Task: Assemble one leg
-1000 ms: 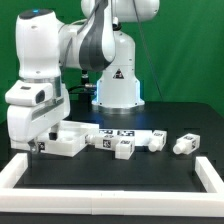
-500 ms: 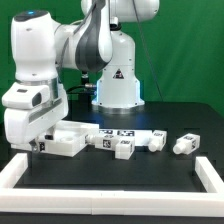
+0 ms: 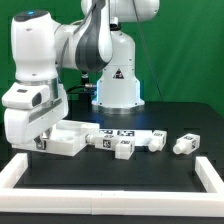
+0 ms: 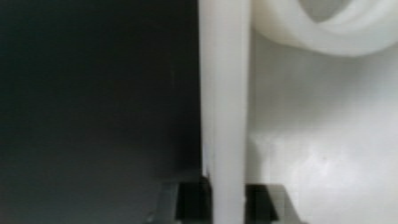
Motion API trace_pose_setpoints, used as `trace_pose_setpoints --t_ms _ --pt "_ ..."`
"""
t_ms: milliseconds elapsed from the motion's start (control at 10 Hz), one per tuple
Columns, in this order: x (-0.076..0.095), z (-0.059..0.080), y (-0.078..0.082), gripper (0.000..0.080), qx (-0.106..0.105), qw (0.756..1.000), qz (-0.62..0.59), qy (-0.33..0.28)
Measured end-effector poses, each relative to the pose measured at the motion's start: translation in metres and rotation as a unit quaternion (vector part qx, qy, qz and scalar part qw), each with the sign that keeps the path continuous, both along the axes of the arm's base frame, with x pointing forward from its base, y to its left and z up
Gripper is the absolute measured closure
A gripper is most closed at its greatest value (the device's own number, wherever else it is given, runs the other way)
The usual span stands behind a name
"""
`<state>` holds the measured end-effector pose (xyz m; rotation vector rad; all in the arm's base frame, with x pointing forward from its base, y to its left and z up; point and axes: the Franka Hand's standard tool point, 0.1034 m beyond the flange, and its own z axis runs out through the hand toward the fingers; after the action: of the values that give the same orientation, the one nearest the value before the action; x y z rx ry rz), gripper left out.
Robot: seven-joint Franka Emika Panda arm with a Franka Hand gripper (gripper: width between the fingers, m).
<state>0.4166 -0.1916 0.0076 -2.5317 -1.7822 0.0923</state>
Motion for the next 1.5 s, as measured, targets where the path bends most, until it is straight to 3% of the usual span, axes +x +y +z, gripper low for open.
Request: trace_pose_setpoints --t_ms 300,400,600,800,900,1100,1200,1500 --pt "0.0 0.004 -0.005 0.0751 -0.002 1.0 -0.001 -0.001" --pt "0.003 0.018 -0.01 0.0751 -0.004 1.0 -0.003 -0.007" --pt "0.018 0.067 -0.014 0.0751 -0.018 0.999 -0.033 -0.039" --pt "0.032 0.086 0.005 0.0751 -0.025 0.99 -0.123 -0.059" --pt "0.043 0.088 0.02 0.0751 -0.024 0.977 -0.203 -0.053" --pt "0.092 0.082 0.04 0.0751 -0.03 0.951 -0.301 -0.062" --pt "0.1 0.079 0.035 0.0751 -0.031 0.964 -0.257 -0.064" --pt "0.096 0.076 0.034 0.0751 -0.032 0.963 -0.262 -0.061"
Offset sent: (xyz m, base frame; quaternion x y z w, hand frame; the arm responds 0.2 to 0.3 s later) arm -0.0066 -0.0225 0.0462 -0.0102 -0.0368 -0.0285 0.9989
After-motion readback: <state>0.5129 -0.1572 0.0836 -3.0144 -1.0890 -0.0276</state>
